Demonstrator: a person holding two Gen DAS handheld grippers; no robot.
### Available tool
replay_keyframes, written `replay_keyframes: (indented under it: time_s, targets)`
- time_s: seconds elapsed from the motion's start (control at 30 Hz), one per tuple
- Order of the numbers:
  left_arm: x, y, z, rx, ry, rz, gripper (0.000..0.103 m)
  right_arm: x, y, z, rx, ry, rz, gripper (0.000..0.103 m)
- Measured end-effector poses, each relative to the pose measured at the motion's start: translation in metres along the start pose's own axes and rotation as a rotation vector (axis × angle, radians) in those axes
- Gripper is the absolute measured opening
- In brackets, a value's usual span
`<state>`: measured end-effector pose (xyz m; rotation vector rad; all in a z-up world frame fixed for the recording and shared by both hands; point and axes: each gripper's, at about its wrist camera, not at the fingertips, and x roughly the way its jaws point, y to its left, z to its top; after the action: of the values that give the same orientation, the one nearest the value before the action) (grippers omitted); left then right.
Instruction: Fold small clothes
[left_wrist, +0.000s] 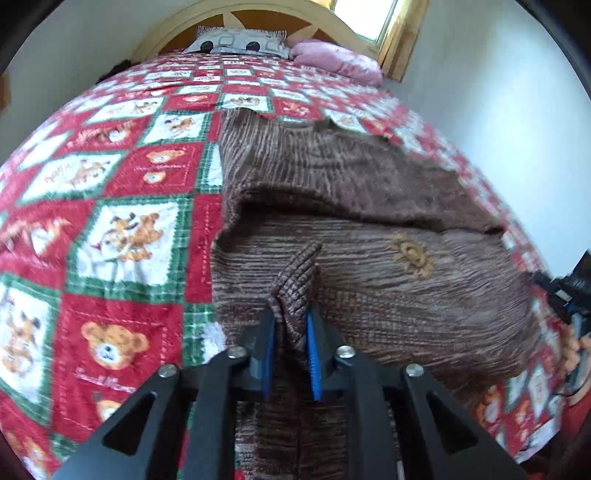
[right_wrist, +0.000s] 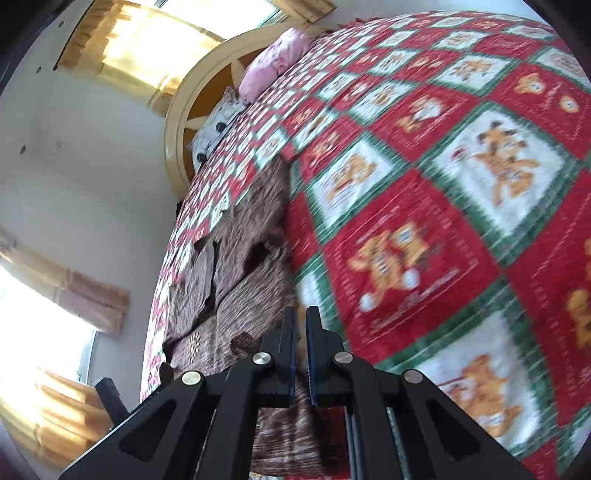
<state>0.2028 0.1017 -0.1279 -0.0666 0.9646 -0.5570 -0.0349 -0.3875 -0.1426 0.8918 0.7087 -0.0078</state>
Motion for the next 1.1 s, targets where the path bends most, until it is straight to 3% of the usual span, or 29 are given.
replay_keyframes:
  time_s: [0.07,0.13,0.23,0.27,0.3,0.33,0.37,0.43,0.63,0.77,0.8,0.87,0.9,0.93,1.0,1.03,1.07,1.1]
  targets:
    - [-0.002,0.003,0.0,-0.014,0.003,-0.054,0.054,-0.007,-0.001,0.002,-0.027,0.003,-0.011,0.005]
    - [-0.006,0.005,0.0,-0.012,0.002,-0.089,0.068,-0.013,0.002,0.002,-0.079,0.008,-0.026,0.005]
    - [-0.01,-0.003,0.002,0.043,-0.009,-0.065,0.07,-0.018,0.014,-0.001,-0.196,0.011,-0.047,0.006]
    - [-0.011,-0.005,0.004,0.055,-0.01,-0.069,0.072,-0.017,0.02,-0.003,-0.234,0.015,-0.044,0.01]
    - [-0.01,-0.005,0.006,0.06,-0.009,-0.081,0.073,-0.015,0.026,-0.005,-0.27,0.025,-0.038,0.017]
    - [-0.01,-0.005,0.008,0.062,-0.008,-0.095,0.076,-0.01,0.034,-0.009,-0.316,0.04,-0.036,0.045]
    - [-0.009,-0.005,0.011,0.063,-0.007,-0.105,0.08,-0.007,0.039,-0.011,-0.342,0.045,-0.032,0.064]
    - [-0.008,-0.006,0.014,0.059,-0.006,-0.107,0.083,-0.002,0.05,-0.017,-0.396,0.026,-0.018,0.07]
    - [-0.003,-0.001,0.018,0.056,0.035,-0.136,0.083,0.025,0.08,-0.032,-0.619,0.057,-0.076,0.07]
    - [-0.01,0.001,0.021,0.08,0.02,-0.172,0.083,0.042,0.094,-0.054,-0.838,0.097,-0.156,0.069]
    - [-0.007,0.002,0.023,0.081,0.032,-0.172,0.083,0.048,0.096,-0.059,-0.879,0.111,-0.187,0.066]
    - [0.004,0.002,0.025,0.085,0.073,-0.169,0.082,0.06,0.096,-0.068,-0.941,0.145,-0.245,0.039]
    - [0.007,0.001,0.025,0.096,0.083,-0.161,0.081,0.062,0.096,-0.069,-0.956,0.144,-0.267,0.037]
    - [0.012,-0.002,0.024,0.116,0.098,-0.145,0.081,0.061,0.097,-0.069,-0.957,0.139,-0.261,0.02]
    - [0.012,-0.007,0.02,0.16,0.083,-0.129,0.08,0.056,0.097,-0.065,-0.927,0.131,-0.263,0.016]
    - [0.011,-0.009,0.019,0.171,0.077,-0.132,0.072,0.053,0.095,-0.062,-0.903,0.127,-0.253,0.015]
    - [0.009,-0.01,0.018,0.175,0.072,-0.131,0.049,0.048,0.093,-0.059,-0.869,0.118,-0.237,0.014]
    - [0.007,-0.01,0.018,0.172,0.068,-0.118,0.033,0.045,0.092,-0.057,-0.842,0.112,-0.226,0.013]
